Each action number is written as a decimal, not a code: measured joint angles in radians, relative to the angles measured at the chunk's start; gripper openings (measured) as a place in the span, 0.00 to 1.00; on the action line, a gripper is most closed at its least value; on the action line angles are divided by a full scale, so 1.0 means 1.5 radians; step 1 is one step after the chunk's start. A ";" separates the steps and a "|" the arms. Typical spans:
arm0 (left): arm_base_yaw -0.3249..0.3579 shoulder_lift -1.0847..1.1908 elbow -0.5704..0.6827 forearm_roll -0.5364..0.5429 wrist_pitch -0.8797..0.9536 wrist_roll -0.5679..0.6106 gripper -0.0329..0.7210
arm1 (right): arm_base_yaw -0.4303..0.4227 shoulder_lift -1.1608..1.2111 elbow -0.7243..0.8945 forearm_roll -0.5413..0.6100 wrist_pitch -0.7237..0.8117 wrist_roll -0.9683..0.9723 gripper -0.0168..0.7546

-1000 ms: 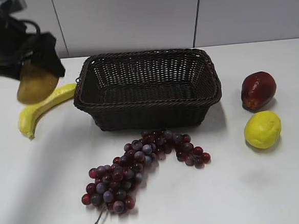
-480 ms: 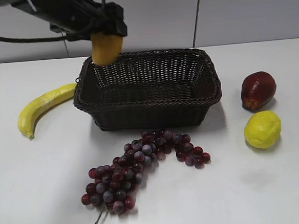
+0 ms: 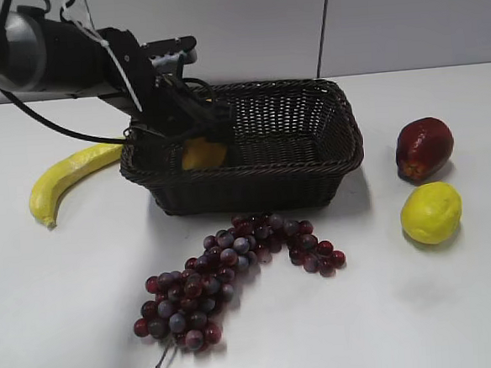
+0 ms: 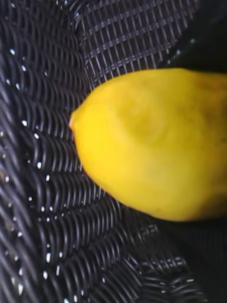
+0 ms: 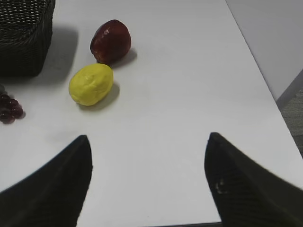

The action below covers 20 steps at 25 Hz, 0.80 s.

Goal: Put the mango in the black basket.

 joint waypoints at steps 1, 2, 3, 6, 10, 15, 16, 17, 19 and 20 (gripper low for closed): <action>0.000 0.000 -0.002 -0.001 0.005 0.000 0.84 | 0.000 0.000 0.000 0.000 0.000 0.000 0.76; 0.000 0.000 -0.003 -0.001 0.010 0.000 0.89 | 0.000 0.000 0.000 0.000 0.000 0.000 0.76; 0.000 0.000 -0.003 -0.002 0.014 0.000 0.92 | 0.000 0.000 0.000 0.000 0.000 0.000 0.76; -0.001 -0.004 -0.003 -0.003 0.028 0.000 0.95 | 0.000 0.000 0.000 0.000 0.000 0.000 0.76; -0.001 -0.057 -0.003 0.000 0.030 -0.001 0.96 | 0.000 0.000 0.000 0.000 0.000 0.000 0.76; -0.001 -0.192 -0.003 0.059 0.063 -0.002 0.95 | 0.000 0.000 0.000 0.000 0.000 0.000 0.76; -0.001 -0.217 -0.003 0.076 0.084 -0.002 0.94 | 0.000 0.000 0.000 0.000 0.000 0.000 0.76; -0.001 -0.241 -0.003 0.098 0.109 -0.002 0.94 | 0.000 0.000 0.000 0.000 0.000 0.000 0.76; 0.003 -0.296 -0.003 0.134 0.166 -0.002 0.93 | 0.000 0.000 0.000 0.000 0.000 0.000 0.76; 0.007 -0.320 -0.003 0.151 0.203 -0.002 0.93 | 0.000 0.000 0.000 0.000 0.000 0.000 0.76</action>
